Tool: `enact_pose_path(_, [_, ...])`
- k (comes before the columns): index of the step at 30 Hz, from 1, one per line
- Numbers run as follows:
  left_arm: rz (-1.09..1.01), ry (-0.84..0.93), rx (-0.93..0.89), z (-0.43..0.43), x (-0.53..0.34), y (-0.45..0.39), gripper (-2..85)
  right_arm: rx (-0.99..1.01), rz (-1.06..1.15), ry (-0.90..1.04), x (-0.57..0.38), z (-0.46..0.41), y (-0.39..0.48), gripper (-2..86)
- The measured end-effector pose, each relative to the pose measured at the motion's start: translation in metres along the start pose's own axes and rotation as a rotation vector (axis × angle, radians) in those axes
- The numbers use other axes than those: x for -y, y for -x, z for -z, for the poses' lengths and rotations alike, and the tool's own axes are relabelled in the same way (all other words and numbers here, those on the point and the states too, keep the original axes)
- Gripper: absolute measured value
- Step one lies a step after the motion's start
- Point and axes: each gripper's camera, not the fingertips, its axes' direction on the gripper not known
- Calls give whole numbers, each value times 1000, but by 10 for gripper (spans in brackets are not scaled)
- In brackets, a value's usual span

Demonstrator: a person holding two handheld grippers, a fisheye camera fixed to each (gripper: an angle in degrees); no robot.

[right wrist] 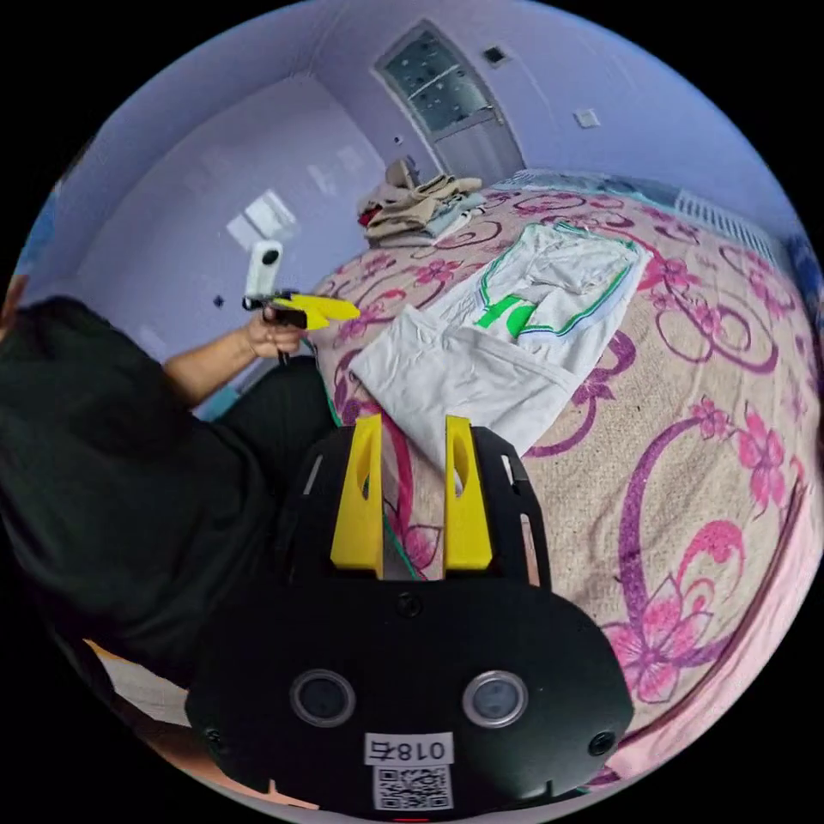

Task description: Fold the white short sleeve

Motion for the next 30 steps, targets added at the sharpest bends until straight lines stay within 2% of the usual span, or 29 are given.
enact_pose_path(2, [-220, 139, 245, 10, 12, -63, 147, -202, 176, 90, 6, -13, 42, 93])
enact_pose_path(4, [-365, 223, 378, 11, 20, -99, 151, -414, 380, 204, 12, -36, 81, 86])
enact_pose_path(10, [-600, 348, 488, 20, 59, -158, 151, -568, 554, 384, 29, -71, 114, 87])
enact_pose_path(18, [-682, 462, 489, 16, 99, -151, 120, -595, 619, 485, 51, -90, 119, 80])
enact_pose_path(21, [-708, 491, 512, 14, 112, -144, 96, -569, 597, 486, 63, -86, 116, 49])
enact_pose_path(24, [-731, 506, 498, 19, 124, -133, 52, -554, 553, 475, 78, -76, 108, 22])
enact_pose_path(25, [-730, 489, 529, 24, 130, -127, 11, -530, 526, 464, 85, -71, 104, 17])
enact_pose_path(30, [-705, 484, 416, 53, 163, -89, -6, -469, 479, 431, 106, -44, 93, 8])
